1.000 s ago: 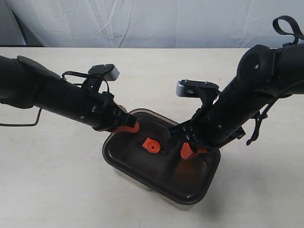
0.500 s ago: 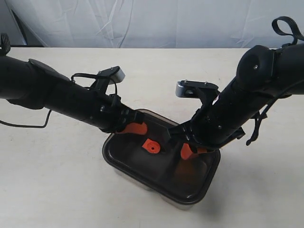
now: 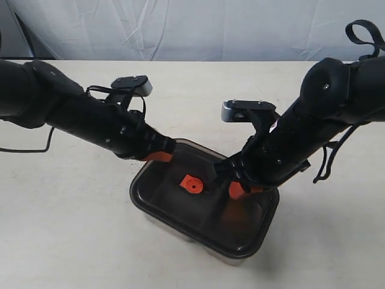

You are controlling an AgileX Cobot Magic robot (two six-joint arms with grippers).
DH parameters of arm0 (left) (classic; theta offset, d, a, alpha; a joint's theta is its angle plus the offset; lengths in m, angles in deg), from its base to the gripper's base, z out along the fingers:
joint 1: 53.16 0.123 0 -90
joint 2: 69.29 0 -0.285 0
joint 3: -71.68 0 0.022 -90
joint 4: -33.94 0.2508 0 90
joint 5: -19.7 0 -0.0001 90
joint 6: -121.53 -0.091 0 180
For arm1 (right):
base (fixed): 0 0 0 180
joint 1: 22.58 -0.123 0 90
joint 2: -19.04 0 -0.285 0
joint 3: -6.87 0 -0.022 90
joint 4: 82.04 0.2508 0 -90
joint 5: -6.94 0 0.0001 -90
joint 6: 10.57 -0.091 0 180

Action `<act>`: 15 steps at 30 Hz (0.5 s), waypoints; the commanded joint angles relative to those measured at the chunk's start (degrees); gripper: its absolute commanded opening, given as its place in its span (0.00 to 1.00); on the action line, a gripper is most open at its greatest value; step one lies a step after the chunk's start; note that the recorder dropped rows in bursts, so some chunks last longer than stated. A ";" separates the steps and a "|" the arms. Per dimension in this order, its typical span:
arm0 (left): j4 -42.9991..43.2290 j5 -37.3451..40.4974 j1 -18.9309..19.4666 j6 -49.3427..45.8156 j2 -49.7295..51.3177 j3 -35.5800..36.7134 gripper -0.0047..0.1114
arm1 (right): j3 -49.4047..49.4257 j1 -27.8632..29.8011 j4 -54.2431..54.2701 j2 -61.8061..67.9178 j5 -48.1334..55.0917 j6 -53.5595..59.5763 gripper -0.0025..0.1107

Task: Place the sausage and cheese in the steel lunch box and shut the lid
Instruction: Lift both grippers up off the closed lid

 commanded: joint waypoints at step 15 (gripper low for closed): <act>4.27 -4.39 -1.58 -0.36 -2.04 -2.05 0.04 | 0.35 0.05 -2.30 -10.63 -1.31 0.42 0.02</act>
